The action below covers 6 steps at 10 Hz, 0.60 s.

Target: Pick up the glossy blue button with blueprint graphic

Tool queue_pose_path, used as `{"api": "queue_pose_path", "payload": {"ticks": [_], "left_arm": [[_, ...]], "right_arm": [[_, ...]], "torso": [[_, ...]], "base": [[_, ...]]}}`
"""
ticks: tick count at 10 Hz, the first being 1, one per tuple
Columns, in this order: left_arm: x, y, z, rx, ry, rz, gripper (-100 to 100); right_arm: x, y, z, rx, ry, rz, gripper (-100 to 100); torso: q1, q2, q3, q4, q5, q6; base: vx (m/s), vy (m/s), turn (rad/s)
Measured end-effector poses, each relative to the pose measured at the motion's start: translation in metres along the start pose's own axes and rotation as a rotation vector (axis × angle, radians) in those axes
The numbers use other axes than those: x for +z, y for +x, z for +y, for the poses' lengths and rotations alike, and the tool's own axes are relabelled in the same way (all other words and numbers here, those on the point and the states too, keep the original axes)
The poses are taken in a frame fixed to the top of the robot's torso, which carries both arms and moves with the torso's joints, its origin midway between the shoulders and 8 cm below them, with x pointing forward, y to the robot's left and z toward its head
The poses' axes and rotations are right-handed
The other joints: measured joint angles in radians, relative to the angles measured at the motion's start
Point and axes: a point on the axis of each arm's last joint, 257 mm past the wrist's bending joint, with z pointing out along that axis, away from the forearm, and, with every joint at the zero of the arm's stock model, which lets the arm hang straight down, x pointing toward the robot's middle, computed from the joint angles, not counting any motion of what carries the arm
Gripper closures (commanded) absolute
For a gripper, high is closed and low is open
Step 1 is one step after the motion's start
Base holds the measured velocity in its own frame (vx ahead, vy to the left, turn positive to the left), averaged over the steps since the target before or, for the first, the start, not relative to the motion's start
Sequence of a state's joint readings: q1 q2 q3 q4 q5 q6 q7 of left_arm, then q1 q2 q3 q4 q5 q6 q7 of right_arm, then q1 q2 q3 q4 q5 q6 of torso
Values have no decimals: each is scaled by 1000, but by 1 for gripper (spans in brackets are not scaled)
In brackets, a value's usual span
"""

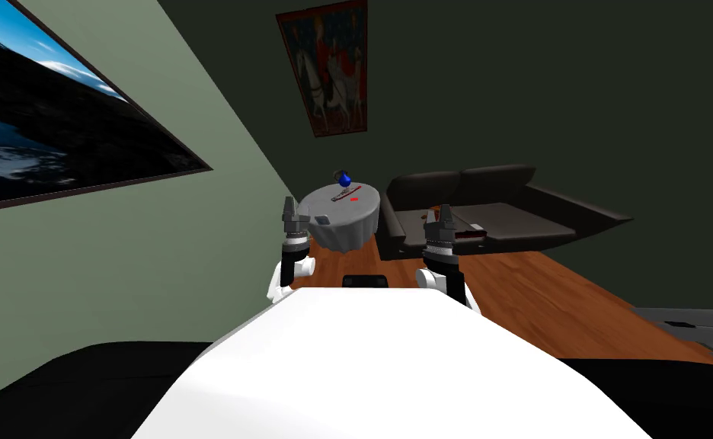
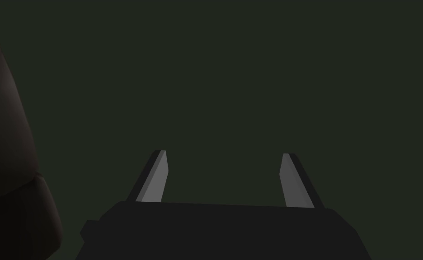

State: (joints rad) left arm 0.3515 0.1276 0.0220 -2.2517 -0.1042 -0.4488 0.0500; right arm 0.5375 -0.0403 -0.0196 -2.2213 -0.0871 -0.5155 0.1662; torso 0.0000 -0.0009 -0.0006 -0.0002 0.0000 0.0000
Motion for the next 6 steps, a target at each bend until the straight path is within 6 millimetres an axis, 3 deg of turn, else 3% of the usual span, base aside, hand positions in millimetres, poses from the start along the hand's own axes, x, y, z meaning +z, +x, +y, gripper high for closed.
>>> {"api": "queue_pose_path", "payload": {"ticks": [6], "left_arm": [[12,6,67,87,-144,78,-100]], "right_arm": [[0,0,0,0,0,0,0]], "torso": [[0,0,0,0,0,0]], "base": [[7,-10,67]]}}
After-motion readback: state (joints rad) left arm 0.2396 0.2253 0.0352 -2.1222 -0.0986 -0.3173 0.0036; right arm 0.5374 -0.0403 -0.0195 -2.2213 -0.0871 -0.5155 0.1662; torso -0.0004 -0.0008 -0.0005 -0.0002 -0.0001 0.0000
